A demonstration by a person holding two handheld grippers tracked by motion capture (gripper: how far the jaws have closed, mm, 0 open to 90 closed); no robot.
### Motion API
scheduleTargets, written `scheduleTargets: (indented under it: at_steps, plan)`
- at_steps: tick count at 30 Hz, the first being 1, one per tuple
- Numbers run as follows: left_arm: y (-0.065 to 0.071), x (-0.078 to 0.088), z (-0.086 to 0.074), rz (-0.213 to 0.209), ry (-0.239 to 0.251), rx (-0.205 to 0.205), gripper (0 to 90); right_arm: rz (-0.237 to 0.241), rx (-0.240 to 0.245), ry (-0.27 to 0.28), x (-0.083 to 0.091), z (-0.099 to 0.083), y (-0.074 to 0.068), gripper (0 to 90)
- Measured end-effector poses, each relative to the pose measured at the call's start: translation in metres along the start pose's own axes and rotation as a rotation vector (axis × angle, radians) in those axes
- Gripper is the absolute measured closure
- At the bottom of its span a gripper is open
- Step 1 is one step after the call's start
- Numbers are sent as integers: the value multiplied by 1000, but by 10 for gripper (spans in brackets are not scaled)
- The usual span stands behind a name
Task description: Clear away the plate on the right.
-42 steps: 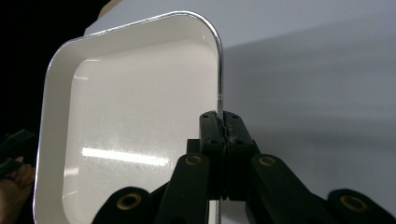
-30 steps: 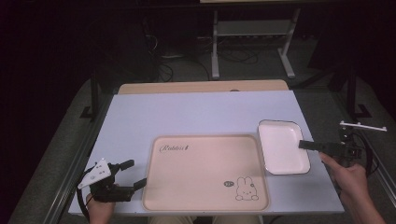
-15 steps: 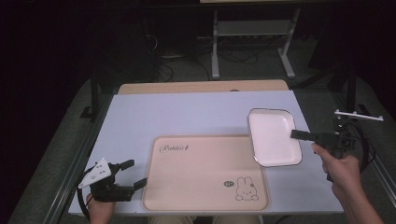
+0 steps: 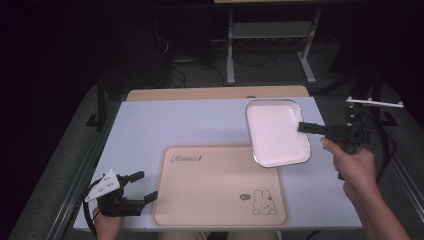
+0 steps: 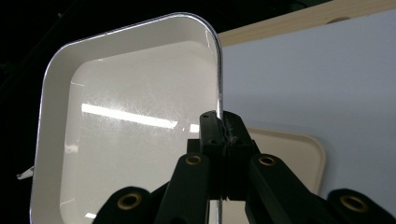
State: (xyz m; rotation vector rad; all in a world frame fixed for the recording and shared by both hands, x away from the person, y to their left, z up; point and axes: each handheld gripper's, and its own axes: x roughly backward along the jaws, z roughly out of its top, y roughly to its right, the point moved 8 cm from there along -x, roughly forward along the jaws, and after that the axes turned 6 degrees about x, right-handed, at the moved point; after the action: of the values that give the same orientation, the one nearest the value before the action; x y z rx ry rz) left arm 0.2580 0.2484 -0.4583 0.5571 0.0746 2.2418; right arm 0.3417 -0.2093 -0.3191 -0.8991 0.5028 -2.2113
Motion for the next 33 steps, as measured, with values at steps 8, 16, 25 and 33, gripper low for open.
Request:
scheduleTargets:
  at_steps: [8, 16, 25, 33]
  plan:
    - [-2, 1, 0, 7, 3, 4, 140, 22, 9, -57, -36, -16, -14, 882]
    - [-2, 2, -1, 19, -2, -2, 140, 33, -21, -78, -65, -29, -20, 882]
    - [-3, 3, -1, 23, -1, -2, 140, 23, -53, -82, -78, -41, -18, 882]
    - [-4, 2, -1, 24, -2, 0, 139, 24, -92, -82, -90, -55, -12, 882]
